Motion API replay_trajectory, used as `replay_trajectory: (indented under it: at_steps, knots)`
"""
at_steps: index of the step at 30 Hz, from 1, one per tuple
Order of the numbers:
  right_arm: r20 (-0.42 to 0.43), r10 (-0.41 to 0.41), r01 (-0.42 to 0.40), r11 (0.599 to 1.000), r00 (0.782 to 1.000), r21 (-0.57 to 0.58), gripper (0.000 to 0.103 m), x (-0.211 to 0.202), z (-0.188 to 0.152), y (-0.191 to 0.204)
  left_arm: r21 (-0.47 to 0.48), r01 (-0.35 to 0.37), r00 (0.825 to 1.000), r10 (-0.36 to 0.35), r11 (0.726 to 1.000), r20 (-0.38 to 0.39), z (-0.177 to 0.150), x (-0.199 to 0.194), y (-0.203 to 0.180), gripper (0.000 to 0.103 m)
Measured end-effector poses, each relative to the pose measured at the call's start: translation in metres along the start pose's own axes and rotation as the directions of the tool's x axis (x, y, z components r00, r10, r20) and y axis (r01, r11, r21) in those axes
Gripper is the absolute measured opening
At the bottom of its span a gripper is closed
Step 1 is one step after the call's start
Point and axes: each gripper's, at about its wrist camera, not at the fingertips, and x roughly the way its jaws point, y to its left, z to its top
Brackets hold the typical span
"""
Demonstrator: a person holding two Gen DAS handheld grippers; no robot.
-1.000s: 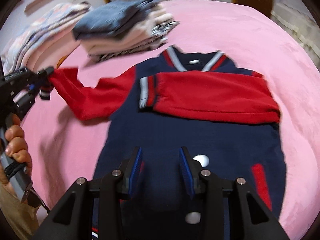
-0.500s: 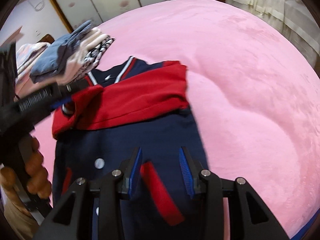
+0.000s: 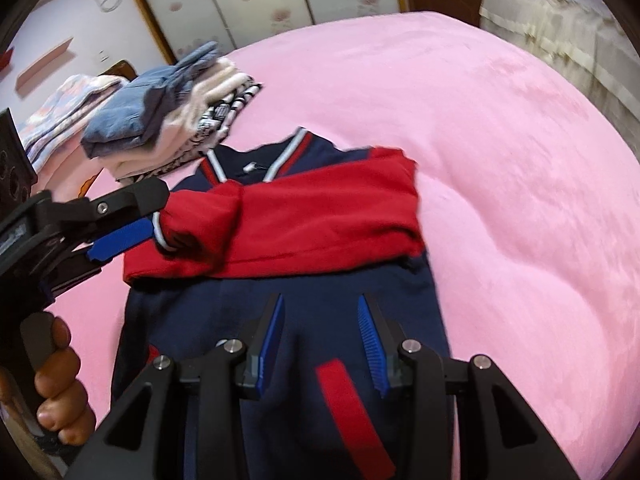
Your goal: Fold large clothes
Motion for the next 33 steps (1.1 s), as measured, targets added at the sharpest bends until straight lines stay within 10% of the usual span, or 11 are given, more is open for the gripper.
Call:
replay_trajectory:
  at_steps: [22,33]
  knots:
    - [-0.003,0.226,-0.21,0.897,0.974,-0.389,0.038,0.038,0.038,0.143,-0.195,-0.217,0.967,0.238,0.956,0.088,-0.031,-0.095,0.097,0.069]
    - [-0.007,-0.04,0.032,0.877,0.999,-0.479,0.038,0.092,0.041,0.148,-0.233,-0.166,0.982,0.182,0.958,0.051,-0.042,-0.086,0.111,0.069]
